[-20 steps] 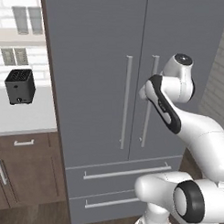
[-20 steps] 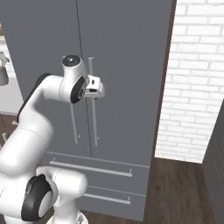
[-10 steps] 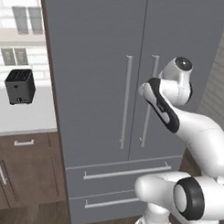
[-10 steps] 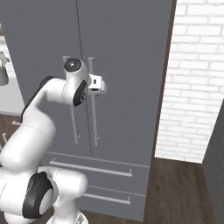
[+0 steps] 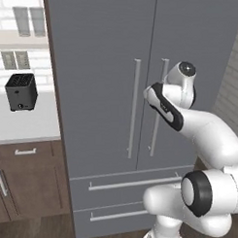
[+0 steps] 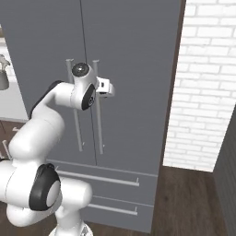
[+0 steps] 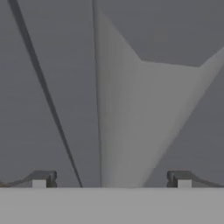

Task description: Take the strawberry from the fridge and place it on top of the pancake, located on the dining counter.

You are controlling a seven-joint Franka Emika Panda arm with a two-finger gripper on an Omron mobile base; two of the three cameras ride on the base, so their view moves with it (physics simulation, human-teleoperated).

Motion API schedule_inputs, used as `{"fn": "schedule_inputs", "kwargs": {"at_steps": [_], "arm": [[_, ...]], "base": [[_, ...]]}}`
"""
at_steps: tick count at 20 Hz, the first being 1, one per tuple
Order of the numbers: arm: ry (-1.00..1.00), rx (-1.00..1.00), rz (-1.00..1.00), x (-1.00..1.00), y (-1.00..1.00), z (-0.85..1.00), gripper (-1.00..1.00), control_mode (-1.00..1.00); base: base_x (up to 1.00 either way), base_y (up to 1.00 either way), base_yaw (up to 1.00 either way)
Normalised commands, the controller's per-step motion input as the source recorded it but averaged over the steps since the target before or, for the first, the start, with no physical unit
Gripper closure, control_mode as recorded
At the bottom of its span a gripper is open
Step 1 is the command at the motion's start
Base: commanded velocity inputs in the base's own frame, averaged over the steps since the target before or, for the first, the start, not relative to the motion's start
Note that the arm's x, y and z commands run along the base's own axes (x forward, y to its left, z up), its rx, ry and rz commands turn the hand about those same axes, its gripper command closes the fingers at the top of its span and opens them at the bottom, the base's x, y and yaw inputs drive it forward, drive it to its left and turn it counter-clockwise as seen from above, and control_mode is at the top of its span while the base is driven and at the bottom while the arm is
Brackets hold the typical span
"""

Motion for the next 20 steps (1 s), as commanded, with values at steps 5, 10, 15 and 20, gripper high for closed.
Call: {"fn": "schedule_inputs", "kwargs": {"at_steps": [5, 10, 15, 20], "arm": [[-0.01, 0.00, 0.00, 0.33, 0.00, 0.00, -1.00, -1.00], [0.00, 0.00, 0.00, 0.49, 0.00, -0.01, 1.00, -1.00], [0.01, 0.00, 0.00, 0.24, 0.00, -0.03, 1.00, -1.00], [0.02, -0.01, 0.00, -0.05, -0.01, -0.06, 1.00, -1.00]], "base": [[0.00, 0.00, 0.00], [0.00, 0.00, 0.00], [0.00, 0.00, 0.00], [0.00, 0.00, 0.00]]}}
